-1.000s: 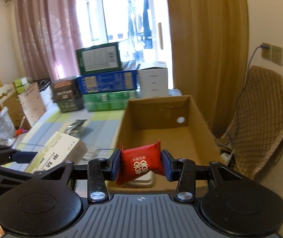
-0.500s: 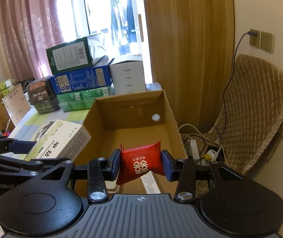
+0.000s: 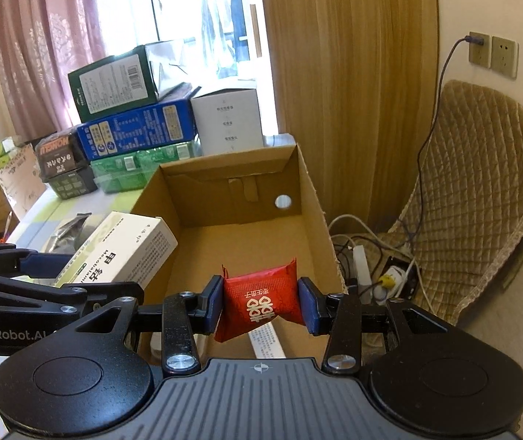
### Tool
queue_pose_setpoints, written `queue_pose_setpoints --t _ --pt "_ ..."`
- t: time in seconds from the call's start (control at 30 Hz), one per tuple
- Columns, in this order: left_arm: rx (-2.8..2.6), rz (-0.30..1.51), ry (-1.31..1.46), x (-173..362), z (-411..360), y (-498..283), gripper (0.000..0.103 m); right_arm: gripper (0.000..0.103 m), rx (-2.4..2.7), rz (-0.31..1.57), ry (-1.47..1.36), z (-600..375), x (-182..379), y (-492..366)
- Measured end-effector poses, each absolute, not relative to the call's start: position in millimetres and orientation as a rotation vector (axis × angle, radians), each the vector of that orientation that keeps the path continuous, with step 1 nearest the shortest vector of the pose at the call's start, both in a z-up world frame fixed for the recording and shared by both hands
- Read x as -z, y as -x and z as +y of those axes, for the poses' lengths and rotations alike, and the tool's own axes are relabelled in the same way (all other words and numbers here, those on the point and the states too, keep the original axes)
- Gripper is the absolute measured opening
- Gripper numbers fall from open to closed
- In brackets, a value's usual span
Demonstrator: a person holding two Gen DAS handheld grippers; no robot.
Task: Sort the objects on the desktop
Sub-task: 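Open the left tool to drop the Mecobalamin box while the right tool releases the red packet, then move both open tools back over the table items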
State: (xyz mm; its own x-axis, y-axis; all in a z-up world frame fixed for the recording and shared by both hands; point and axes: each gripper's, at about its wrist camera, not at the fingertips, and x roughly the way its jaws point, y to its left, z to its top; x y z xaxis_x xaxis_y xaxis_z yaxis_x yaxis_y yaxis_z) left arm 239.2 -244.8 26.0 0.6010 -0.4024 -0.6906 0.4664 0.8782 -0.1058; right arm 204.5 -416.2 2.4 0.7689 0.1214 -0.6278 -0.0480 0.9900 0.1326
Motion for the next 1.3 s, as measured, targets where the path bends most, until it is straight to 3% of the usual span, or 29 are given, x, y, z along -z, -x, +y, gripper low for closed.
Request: queue_pose_setpoints --t 0.57,0.63,0.67,1.3 --pt "0.466 0.772 -0.027 -17.0 -219.5 -246.6 0.070 0.041 -0.110 0.698 -0.126 -411.0 8.2 -212.5" --pt "0.459 0.765 -0.022 -19.1 -213.3 -244.0 0.071 0.058 -0.119 0.694 -0.155 -411.2 7.2 -212.4" --pt "0.456 0.763 -0.021 -20.2 -210.5 -242.9 0.071 0.060 -0.124 0.689 -0.171 -412.0 5.9 -211.6" --pt "0.354 0.737 -0.011 -37.0 -129.4 -184.2 0.078 0.081 -0.187 0.614 -0.098 -347.8 -49.7 -157.8"
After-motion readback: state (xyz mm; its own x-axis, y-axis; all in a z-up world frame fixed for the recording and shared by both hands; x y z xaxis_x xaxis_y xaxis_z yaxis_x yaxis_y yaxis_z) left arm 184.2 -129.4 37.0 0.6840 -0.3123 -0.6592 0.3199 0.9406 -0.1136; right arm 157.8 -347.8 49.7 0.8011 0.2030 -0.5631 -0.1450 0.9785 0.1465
